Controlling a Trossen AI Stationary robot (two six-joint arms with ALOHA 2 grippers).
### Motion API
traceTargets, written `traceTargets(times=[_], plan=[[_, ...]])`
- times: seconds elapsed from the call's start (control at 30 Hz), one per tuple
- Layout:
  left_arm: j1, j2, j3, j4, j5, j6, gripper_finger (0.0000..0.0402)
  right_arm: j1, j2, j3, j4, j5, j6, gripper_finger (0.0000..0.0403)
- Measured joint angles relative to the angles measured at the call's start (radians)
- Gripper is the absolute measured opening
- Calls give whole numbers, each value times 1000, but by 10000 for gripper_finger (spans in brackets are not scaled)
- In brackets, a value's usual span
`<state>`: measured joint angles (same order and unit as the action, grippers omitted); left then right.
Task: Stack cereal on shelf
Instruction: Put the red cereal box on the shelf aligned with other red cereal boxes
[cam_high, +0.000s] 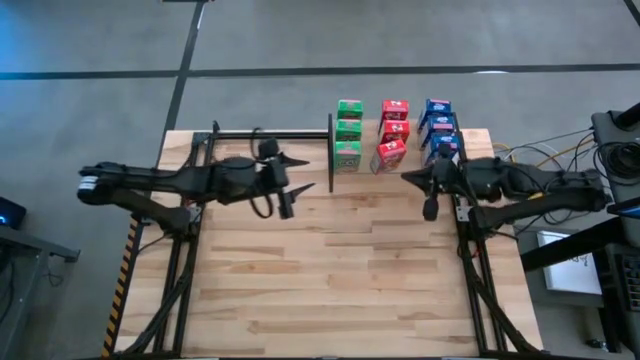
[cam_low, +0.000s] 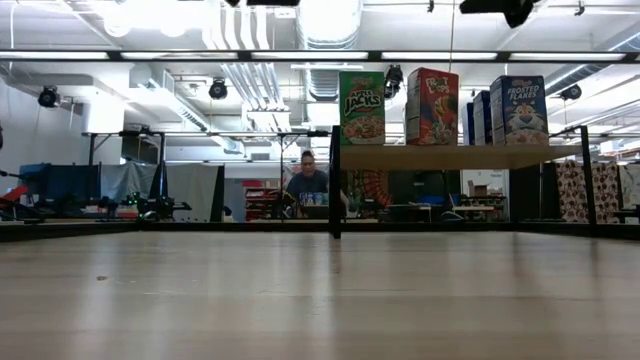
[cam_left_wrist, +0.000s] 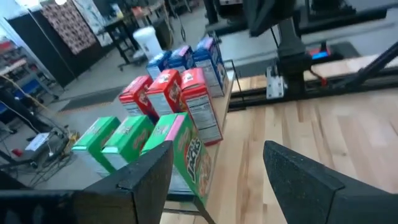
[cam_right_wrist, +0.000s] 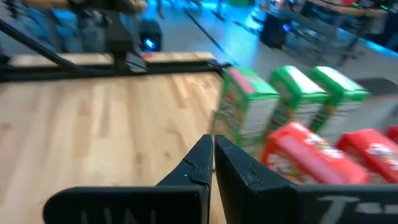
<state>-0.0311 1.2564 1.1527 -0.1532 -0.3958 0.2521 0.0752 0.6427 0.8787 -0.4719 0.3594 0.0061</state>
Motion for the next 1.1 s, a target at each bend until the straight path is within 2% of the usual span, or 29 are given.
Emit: traceTargets(times=[0.13, 0.23, 0.37, 0.57, 0.73, 0.93, 1.1], plan=[[-1, -106, -128, 88, 2, -8, 233, -78, 74, 106, -108, -6, -25, 9], [-3, -171, -205, 135, 3, -58, 233, -140, 136, 188, -184, -58, -33, 9], [-7, -239, -285, 172, 19, -136, 233, -215, 221, 301, -293, -113, -35, 9], [-17, -301, -376, 197, 21, -168, 233, -317, 339, 444, -447, -175, -77, 9], [-18, -332, -400, 208, 21, -157, 233, -389, 425, 531, -525, -233, -158, 9], [-18, -336, -403, 206, 21, -130, 233, -422, 506, 607, -573, -232, -209, 13], [-18, -336, -403, 206, 21, -114, 233, -421, 581, 681, -703, -233, -260, 64]])
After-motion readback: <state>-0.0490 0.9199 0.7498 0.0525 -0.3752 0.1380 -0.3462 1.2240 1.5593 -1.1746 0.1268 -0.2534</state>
